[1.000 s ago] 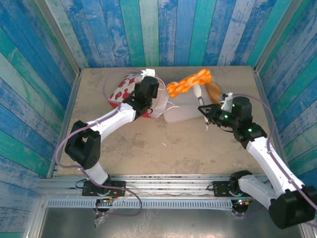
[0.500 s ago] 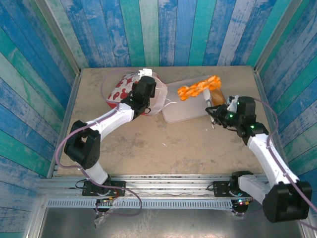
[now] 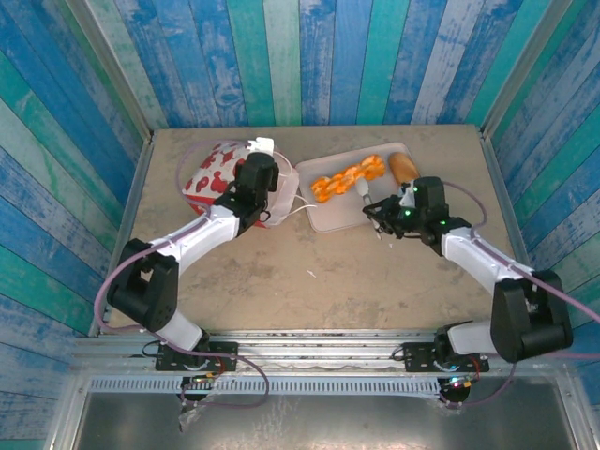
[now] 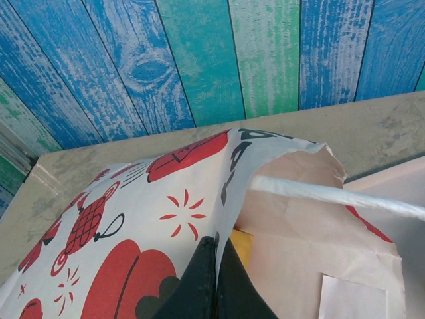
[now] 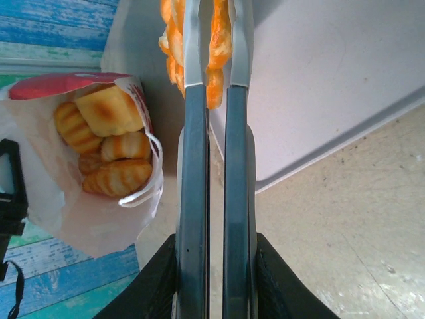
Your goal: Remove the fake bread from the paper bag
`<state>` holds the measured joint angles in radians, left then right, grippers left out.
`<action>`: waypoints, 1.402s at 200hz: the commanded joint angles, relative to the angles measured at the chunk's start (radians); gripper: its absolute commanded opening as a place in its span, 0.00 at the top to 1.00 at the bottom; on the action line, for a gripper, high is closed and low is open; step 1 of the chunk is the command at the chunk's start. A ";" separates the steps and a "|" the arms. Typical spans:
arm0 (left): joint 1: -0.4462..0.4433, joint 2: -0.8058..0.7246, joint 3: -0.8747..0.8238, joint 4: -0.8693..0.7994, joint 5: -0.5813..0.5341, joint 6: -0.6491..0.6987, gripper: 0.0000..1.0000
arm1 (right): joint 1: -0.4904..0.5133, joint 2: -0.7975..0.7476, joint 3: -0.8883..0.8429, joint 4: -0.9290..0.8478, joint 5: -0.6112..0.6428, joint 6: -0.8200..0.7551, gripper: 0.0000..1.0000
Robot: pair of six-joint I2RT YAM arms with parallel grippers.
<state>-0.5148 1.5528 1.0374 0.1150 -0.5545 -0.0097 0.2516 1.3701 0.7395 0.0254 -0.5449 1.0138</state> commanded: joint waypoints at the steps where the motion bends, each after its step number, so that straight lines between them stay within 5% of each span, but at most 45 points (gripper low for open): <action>1: 0.002 -0.075 -0.021 0.060 0.002 0.041 1.00 | 0.031 0.055 0.066 0.147 0.015 0.050 0.99; 155: 0.008 -0.112 -0.072 0.105 0.024 0.078 1.00 | 0.080 0.296 0.159 0.283 0.077 0.158 0.95; 228: 0.009 -0.111 -0.067 0.103 0.035 0.079 1.00 | 0.086 0.324 0.180 0.266 0.076 0.163 0.70; 280: 0.009 -0.112 -0.060 0.097 0.036 0.071 1.00 | 0.086 0.342 0.202 0.240 0.059 0.140 0.64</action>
<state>-0.5076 1.5009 0.9668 0.1856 -0.5278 0.0639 0.3328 1.6917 0.9096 0.2470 -0.4713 1.1763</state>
